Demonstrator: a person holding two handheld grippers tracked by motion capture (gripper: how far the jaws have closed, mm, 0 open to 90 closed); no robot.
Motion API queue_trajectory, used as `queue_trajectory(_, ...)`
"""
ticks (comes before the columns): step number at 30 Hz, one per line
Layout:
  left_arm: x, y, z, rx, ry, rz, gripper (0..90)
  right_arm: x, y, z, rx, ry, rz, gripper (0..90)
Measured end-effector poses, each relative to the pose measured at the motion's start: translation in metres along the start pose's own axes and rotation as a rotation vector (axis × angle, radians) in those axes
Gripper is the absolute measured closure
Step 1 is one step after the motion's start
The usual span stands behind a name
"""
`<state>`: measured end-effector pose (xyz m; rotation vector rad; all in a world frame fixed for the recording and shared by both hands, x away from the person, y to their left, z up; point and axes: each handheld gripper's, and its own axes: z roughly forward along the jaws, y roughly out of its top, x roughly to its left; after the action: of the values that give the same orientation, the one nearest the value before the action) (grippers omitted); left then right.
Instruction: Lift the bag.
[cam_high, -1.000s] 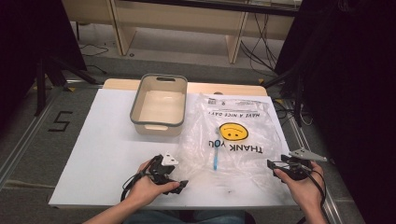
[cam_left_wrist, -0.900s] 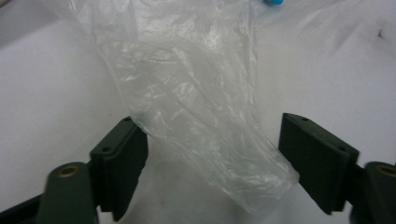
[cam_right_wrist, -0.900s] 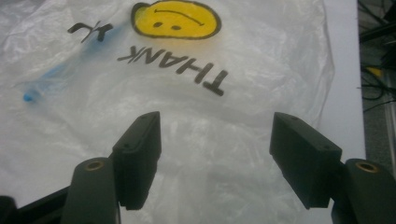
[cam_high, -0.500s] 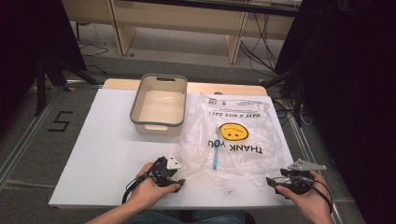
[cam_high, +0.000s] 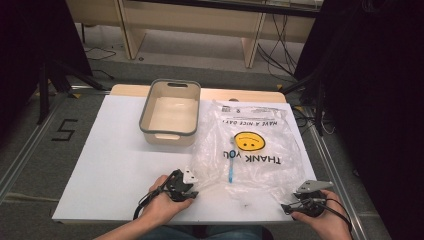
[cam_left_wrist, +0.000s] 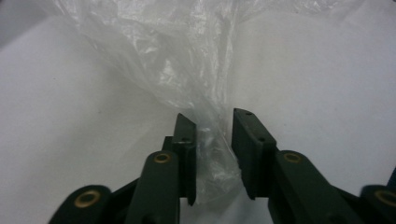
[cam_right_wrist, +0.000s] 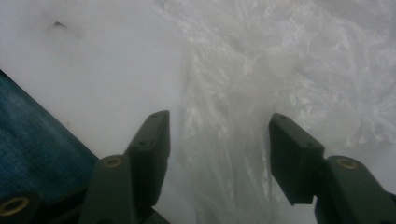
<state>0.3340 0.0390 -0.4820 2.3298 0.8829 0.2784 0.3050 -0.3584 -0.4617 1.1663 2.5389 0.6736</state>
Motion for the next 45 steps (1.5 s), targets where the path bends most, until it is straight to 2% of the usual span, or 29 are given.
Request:
queue_trajectory(2, -0.001, 0.001, 0.0, 0.006, -0.007, 0.011, 78.2, -0.001, -0.001, 0.003, 0.021, 0.008, -0.006, 48.6)
queue_trajectory(6, -0.001, 0.001, 0.0, 0.009, -0.02, 0.018, 82.9, -0.003, -0.001, 0.003, 0.014, 0.018, 0.008, 54.7)
queue_trajectory(10, 0.001, 0.001, 0.001, 0.003, -0.038, 0.013, 85.6, -0.008, -0.003, 0.002, 0.007, 0.02, 0.032, 64.5)
queue_trajectory(16, 0.001, 0.001, 0.0, -0.01, -0.049, 0.053, 88.0, -0.012, -0.003, 0.002, 0.0, 0.014, 0.041, 82.2)
queue_trajectory(19, 0.0, 0.001, -0.002, -0.036, -0.065, 0.059, 88.4, -0.013, -0.003, 0.003, -0.009, 0.018, 0.042, 89.0)
queue_trajectory(25, -0.007, 0.011, -0.018, -0.124, -0.057, 0.112, 88.8, -0.015, -0.003, 0.001, -0.014, -0.007, 0.056, 89.9)
queue_trajectory(29, -0.012, 0.022, -0.029, -0.184, -0.043, 0.148, 88.9, -0.017, -0.003, -0.003, -0.041, -0.039, 0.078, 89.9)
queue_trajectory(33, -0.018, 0.034, -0.036, -0.222, -0.039, 0.192, 89.0, -0.019, -0.002, -0.008, -0.074, -0.07, 0.093, 90.0)
queue_trajectory(40, -0.025, 0.055, -0.043, -0.272, -0.043, 0.223, 89.0, -0.024, -0.003, -0.015, -0.118, -0.129, 0.126, 90.0)
queue_trajectory(45, -0.024, 0.074, -0.054, -0.334, -0.03, 0.231, 89.0, -0.027, -0.004, -0.021, -0.15, -0.175, 0.156, 90.0)
